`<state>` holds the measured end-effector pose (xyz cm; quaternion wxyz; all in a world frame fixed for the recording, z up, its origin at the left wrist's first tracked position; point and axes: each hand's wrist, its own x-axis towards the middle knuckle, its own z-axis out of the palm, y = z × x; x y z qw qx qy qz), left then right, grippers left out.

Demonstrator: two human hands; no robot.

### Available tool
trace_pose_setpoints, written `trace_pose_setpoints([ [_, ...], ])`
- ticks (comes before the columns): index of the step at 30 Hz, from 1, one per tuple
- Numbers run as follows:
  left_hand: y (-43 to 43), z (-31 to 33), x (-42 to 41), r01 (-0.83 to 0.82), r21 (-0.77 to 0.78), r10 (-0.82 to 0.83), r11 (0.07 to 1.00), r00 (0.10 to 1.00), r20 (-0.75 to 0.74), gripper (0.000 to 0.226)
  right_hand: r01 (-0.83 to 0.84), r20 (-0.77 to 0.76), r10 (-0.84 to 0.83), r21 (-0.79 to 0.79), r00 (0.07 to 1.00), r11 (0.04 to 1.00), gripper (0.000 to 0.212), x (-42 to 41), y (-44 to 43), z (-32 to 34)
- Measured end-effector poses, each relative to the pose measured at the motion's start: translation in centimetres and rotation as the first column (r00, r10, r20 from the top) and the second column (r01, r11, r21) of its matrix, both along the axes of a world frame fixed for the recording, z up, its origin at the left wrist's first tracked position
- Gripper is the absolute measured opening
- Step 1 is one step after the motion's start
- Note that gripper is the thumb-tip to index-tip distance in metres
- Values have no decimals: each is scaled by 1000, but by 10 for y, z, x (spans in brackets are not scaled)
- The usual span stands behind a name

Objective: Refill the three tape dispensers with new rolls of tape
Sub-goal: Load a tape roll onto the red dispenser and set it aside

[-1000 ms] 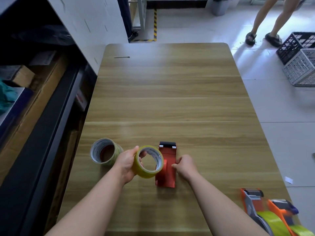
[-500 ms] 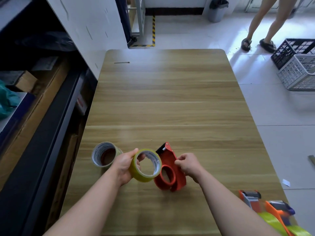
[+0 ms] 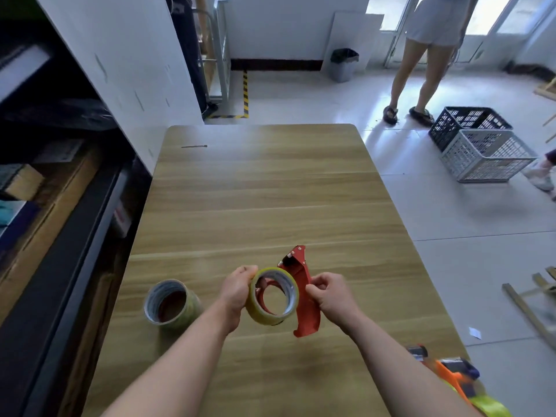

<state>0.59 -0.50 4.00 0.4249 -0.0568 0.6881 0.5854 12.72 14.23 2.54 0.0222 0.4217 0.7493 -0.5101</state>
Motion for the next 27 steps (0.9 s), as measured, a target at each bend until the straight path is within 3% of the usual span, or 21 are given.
trace_pose_setpoints([
  [3,6,0,1,-1,-2,1,1000,998,-60,21,1,-21,0,82,1000,997,7,3,1,12],
  [7,11,2,2,15,42,-15,999,1000,-3,35,-9,-13,12,203,1000,979,9,4,4,22],
  [12,15,3,9,108,76,-109,991,994,4,39,-35,-25,42,247,999,968,13,-1,4,27],
  [18,16,1,11,167,-7,-167,986,980,-105,37,32,-88,-25,73,996,997,11,-6,11,30],
  [22,9,3,6,245,-20,-245,969,969,16,62,39,-111,-39,-2,993,999,11,-8,10,31],
  [27,6,8,6,331,-1,-330,944,941,68,28,64,-174,-91,-156,981,986,11,-7,9,37],
])
